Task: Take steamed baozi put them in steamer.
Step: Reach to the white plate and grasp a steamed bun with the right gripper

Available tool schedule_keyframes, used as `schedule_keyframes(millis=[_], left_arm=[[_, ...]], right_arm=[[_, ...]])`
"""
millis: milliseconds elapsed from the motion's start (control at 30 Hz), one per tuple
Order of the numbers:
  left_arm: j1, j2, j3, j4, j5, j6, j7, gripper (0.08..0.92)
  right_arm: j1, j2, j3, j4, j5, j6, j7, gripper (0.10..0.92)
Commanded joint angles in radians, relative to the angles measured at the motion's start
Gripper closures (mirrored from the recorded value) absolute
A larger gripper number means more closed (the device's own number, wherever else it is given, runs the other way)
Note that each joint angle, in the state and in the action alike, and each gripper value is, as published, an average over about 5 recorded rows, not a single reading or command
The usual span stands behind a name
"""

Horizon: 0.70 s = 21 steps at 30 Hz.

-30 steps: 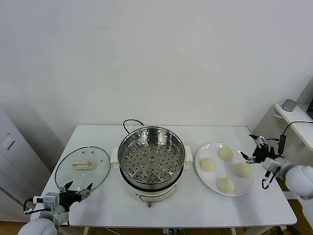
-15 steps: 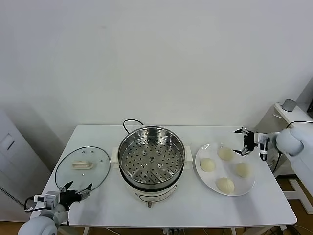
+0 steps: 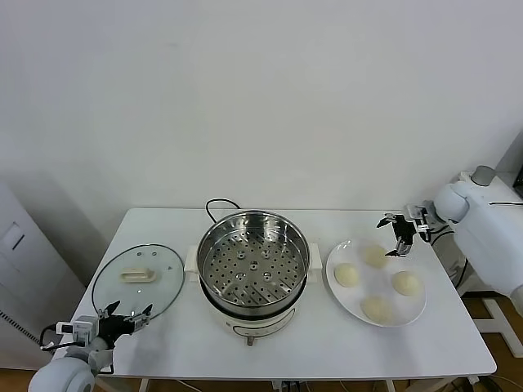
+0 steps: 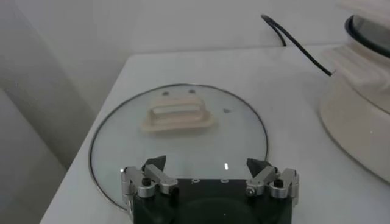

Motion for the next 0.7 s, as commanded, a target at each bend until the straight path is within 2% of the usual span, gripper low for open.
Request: schedule_keyframes(millis=[33,500,700], left_arm=[[-0.002,0.001,0.003,0.004,0.000,0.001,0.001,0.177],[0.001,0.000,0.001,0.001,0.000,0.000,0.002,0.177],[0.005,0.001,0.001,-0.001,0.000,-0.001,0.002,0.177]], right_arm=[[0.052,0.091,-0.025,-0.145,-0.106,0.040,-0.027,0.203],[0.010,0.148,0.055,-0.212,-0.183,0.049,0.014,0.204],[0.004,0.165,0.071,-0.223,-0.206,0.044,0.015,0.290]])
